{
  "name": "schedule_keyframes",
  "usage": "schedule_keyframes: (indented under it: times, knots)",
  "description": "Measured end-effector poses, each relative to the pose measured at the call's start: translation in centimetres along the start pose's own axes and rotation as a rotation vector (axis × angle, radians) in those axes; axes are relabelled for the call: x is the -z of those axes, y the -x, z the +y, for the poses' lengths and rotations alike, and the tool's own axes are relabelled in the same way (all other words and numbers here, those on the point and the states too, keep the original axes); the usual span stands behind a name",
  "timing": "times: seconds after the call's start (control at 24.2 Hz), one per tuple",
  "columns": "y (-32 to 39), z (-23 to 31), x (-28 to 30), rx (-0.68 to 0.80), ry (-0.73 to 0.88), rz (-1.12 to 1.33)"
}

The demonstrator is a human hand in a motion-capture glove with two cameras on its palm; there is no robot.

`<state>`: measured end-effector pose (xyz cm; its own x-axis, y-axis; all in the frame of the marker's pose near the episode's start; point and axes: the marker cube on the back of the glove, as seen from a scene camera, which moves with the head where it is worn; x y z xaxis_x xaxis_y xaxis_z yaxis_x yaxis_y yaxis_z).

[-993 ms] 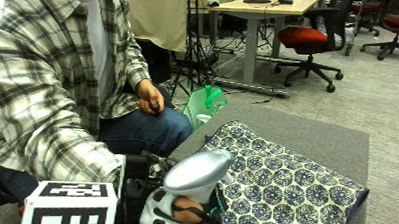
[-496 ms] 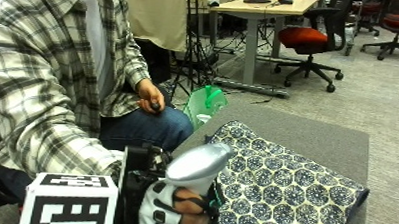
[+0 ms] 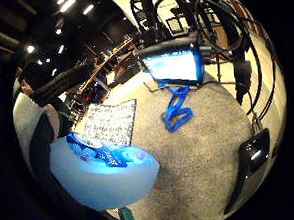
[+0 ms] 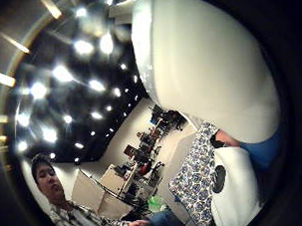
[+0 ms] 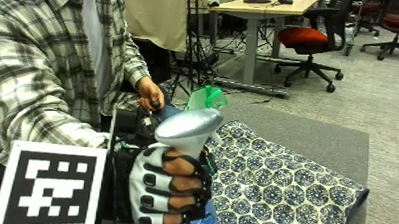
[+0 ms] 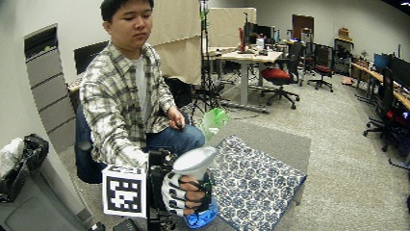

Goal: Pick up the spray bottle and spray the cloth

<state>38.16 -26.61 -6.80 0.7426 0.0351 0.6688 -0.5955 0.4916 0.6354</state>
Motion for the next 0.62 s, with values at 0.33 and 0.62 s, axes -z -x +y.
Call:
schedule_keyframes:
  times: [0.33,0.62]
  knots:
    - [5.2,-1.6,0.6,0.183,0.032,0.077]
    - [8.9,-1.5,-1.3,0.308,0.187,0.170]
